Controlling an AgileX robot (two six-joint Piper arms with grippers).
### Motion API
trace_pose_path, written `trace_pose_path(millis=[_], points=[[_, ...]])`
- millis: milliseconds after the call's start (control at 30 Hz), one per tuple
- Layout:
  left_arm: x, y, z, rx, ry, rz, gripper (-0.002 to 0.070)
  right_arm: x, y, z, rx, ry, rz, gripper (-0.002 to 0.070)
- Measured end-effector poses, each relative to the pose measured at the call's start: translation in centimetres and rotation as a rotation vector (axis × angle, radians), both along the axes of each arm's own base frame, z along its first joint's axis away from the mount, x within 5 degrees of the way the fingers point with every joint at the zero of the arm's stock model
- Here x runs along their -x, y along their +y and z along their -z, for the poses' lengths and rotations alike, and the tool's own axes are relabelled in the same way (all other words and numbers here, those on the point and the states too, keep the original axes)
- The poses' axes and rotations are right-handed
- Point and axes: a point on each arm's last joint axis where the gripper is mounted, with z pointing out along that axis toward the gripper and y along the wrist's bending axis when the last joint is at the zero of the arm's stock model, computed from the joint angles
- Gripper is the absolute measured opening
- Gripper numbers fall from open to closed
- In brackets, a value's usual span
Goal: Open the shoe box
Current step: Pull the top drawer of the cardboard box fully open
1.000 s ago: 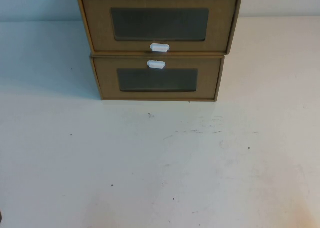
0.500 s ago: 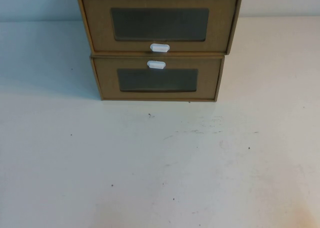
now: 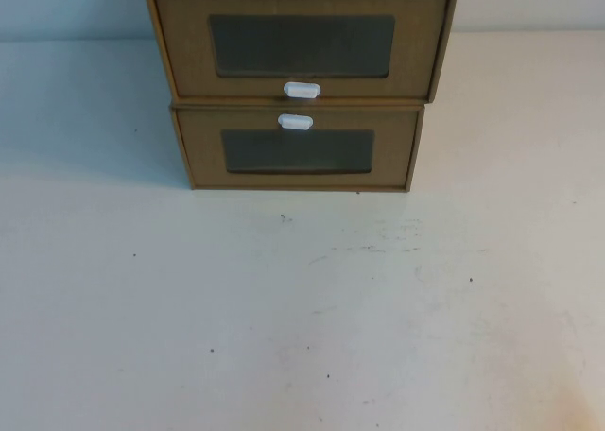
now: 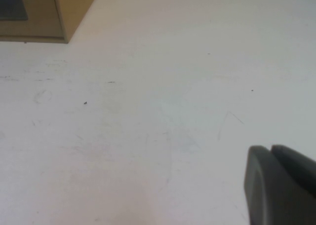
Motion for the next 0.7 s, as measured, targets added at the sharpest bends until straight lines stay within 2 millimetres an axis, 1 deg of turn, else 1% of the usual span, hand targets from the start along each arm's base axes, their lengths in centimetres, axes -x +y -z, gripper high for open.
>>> trace_pose_path(millis=[67, 167, 267, 367, 467, 533, 567, 700], points=[[0.3, -0.3, -1.1, -0.010, 0.037, 0.038, -0.0005, 0.0, 0.0, 0.0, 0.000, 0.000, 0.000, -0.0015], [0.2, -0.8, -3.7, -0.052, 0.137, 0.098, -0.0005, 0.0, 0.0, 0.0, 0.000, 0.000, 0.000, -0.0015], [-0.7, -1.4, -6.3, -0.120, 0.266, 0.165, -0.0005, 0.0, 0.0, 0.0, 0.000, 0.000, 0.000, -0.0015], [-2.2, -1.9, -9.2, -0.216, 0.355, 0.227, -0.0005, 0.0, 0.0, 0.0, 0.000, 0.000, 0.000, -0.0015], [-4.2, -2.4, -11.9, -0.315, 0.416, 0.300, -0.0005, 0.0, 0.0, 0.0, 0.000, 0.000, 0.000, -0.0015], [-5.9, -3.0, -13.9, -0.373, 0.428, 0.357, -0.0005, 0.0, 0.0, 0.0, 0.000, 0.000, 0.000, -0.0015], [-6.9, -3.2, -14.5, -0.402, 0.435, 0.384, -0.0005, 0.0, 0.0, 0.0, 0.000, 0.000, 0.000, -0.0015], [-11.0, -4.5, -18.6, -0.463, 0.400, 0.492, -0.0005, 0.0, 0.0, 0.0, 0.000, 0.000, 0.000, -0.0015]])
